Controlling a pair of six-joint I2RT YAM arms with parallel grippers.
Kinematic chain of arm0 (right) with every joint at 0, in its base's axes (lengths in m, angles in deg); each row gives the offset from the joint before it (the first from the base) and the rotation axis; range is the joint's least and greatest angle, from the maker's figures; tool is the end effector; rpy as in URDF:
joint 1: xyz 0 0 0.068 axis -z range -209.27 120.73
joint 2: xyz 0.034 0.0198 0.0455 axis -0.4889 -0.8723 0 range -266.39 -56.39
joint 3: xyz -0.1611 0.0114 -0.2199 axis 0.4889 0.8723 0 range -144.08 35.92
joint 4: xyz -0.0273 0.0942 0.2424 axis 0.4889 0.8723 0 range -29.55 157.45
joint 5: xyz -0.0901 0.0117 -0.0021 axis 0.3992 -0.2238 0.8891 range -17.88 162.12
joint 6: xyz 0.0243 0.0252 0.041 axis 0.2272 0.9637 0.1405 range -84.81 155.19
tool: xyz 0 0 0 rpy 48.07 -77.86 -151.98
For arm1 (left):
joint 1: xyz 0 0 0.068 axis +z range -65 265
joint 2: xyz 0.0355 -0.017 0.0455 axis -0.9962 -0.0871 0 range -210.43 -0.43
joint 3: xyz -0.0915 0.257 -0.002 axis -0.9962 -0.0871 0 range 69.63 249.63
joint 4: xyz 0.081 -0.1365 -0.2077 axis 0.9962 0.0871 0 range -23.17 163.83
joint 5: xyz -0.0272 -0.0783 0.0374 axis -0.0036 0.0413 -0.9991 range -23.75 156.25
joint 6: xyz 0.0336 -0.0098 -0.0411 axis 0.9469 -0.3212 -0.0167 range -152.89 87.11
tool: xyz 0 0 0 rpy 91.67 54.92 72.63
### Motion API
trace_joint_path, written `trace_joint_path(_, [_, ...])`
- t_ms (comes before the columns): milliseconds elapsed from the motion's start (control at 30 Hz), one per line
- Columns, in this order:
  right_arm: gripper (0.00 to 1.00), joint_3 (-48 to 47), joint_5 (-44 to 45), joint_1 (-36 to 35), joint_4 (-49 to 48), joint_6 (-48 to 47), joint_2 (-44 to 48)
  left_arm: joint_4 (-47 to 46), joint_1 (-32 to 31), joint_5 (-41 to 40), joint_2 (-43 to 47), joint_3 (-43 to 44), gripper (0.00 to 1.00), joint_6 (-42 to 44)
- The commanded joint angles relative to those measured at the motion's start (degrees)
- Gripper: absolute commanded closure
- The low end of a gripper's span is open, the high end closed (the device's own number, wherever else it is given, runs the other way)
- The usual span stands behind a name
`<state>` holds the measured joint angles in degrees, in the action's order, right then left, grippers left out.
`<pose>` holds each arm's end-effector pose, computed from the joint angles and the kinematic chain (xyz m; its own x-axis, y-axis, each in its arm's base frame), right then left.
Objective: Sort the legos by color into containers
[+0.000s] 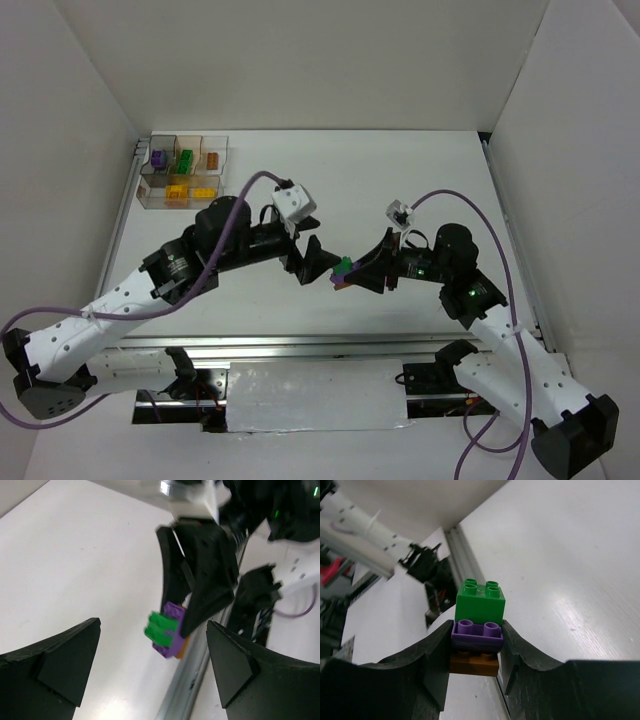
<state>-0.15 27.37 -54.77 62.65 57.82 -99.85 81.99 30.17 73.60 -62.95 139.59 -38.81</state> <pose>0.1488 0.0988 0.3065 -0.4974 0.0654 -0.8650 -0.8027 0.3433 0.4876 0.1355 -0.2002 0.4241 -0.1681 0.0612 -0.9839 0.8711 0.4764 -0.1193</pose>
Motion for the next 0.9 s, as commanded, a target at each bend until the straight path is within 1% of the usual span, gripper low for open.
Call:
trace_joint_path(0, [1.00, -0.40, -15.08, 0.18, -7.73, -5.14, 2.77, 1.89, 2.88, 1.59, 0.03, 4.92, 0.00, -10.67])
trace_joint_path(33, [1.00, -0.66, -17.71, 0.27, -7.39, -6.27, 2.94, 2.15, 4.97, 6.40, -0.14, 6.06, 0.00, -11.92])
trace_joint_path(100, [1.00, -1.45, -20.27, 0.18, -7.20, -6.37, 2.86, 3.03, 6.66, 11.25, -0.85, 7.30, 0.00, -12.89])
trace_joint_path(133, [1.00, -1.80, -23.68, 0.18, -7.64, -6.03, 2.68, 3.82, 6.75, 13.89, -1.20, 7.39, 0.01, -12.46])
trace_joint_path(167, [1.00, -2.50, -24.76, 0.18, -8.34, -5.59, 2.07, 4.17, 6.84, 19.48, -1.89, 7.56, 0.00, -11.67])
trace_joint_path(267, [1.00, -4.87, -23.99, 0.18, -6.34, -4.97, 0.49, 4.71, 6.84, 26.55, -3.13, 6.87, 0.01, -10.61])
trace_joint_path(333, [1.00, -5.84, -24.15, 0.27, -4.84, -5.58, -0.57, 3.13, 6.75, 28.32, -2.61, 4.41, 0.00, -11.14])
trace_joint_path(367, [1.00, -6.46, -23.89, 0.18, -4.92, -5.15, -1.35, 0.69, 6.84, 31.11, -1.56, 3.27, 0.01, -11.57])
trace_joint_path(433, [1.00, -6.99, -24.15, 0.10, -3.53, -5.75, -1.89, -1.26, 6.75, 33.24, -0.68, 0.81, 0.01, -11.93])
trace_joint_path(567, [1.00, -7.26, -25.90, 0.10, -4.39, -5.85, -1.28, -1.88, 6.75, 33.51, -0.05, -0.60, 0.00, -12.63])
trace_joint_path(667, [1.00, -7.69, -26.61, -0.08, -4.57, -5.85, -0.75, -2.59, 6.75, 35.71, -1.11, -1.22, 0.01, -13.51])
trace_joint_path(800, [1.00, -9.80, -26.97, -0.43, 0.52, -9.61, -2.50, -4.51, 6.75, 36.24, -1.99, -1.31, 0.04, -14.83])
trace_joint_path(833, [1.00, -10.07, -26.79, -0.69, 1.57, -10.23, -2.85, -5.13, 6.66, 37.54, -2.08, -1.40, 0.04, -15.18])
trace_joint_path(867, [1.00, -9.98, -26.79, -0.87, 1.32, -10.33, -3.20, -5.83, 6.75, 37.91, -2.34, -1.57, 0.05, -15.88])
